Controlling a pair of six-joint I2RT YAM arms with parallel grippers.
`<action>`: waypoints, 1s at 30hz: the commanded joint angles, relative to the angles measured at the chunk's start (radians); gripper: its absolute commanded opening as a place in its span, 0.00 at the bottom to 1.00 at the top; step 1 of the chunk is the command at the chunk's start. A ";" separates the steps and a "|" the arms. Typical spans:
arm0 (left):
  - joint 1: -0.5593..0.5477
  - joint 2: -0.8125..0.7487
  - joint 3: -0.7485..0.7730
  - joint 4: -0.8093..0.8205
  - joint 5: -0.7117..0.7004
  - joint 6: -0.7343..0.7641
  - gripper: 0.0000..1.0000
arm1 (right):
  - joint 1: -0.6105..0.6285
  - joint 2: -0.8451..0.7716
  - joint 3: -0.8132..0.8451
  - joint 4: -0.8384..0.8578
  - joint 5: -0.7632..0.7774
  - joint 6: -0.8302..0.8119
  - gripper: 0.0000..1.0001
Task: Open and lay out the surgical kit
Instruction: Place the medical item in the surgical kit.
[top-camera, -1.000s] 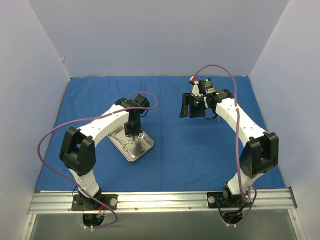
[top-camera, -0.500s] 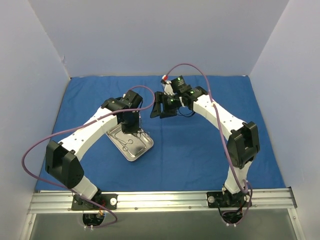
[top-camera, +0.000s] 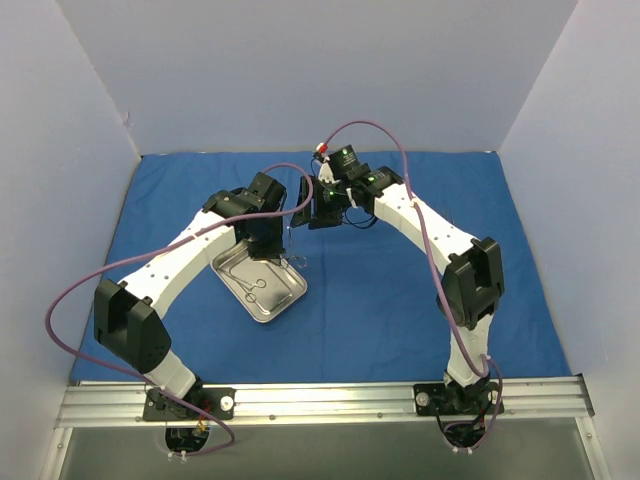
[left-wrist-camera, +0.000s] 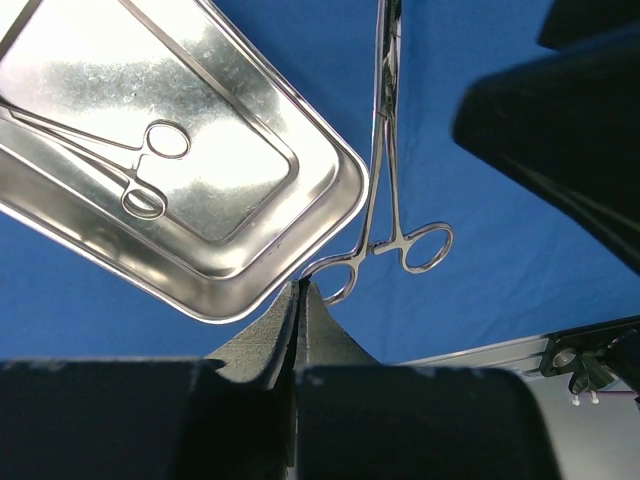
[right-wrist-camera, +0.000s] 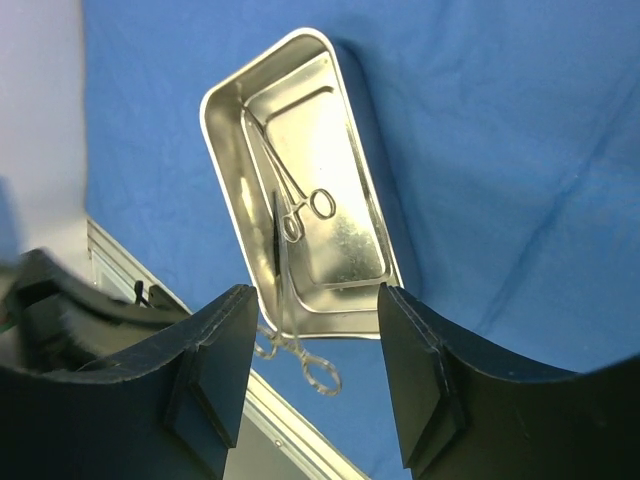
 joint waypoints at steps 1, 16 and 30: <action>0.006 0.003 0.055 0.038 0.015 0.019 0.02 | 0.011 0.018 0.024 -0.008 -0.031 0.008 0.51; 0.012 -0.005 0.056 0.053 0.060 0.028 0.02 | 0.031 0.067 0.024 0.034 -0.109 0.020 0.49; 0.051 0.016 0.062 0.102 0.116 0.055 0.02 | 0.032 0.107 0.044 0.049 -0.106 0.044 0.00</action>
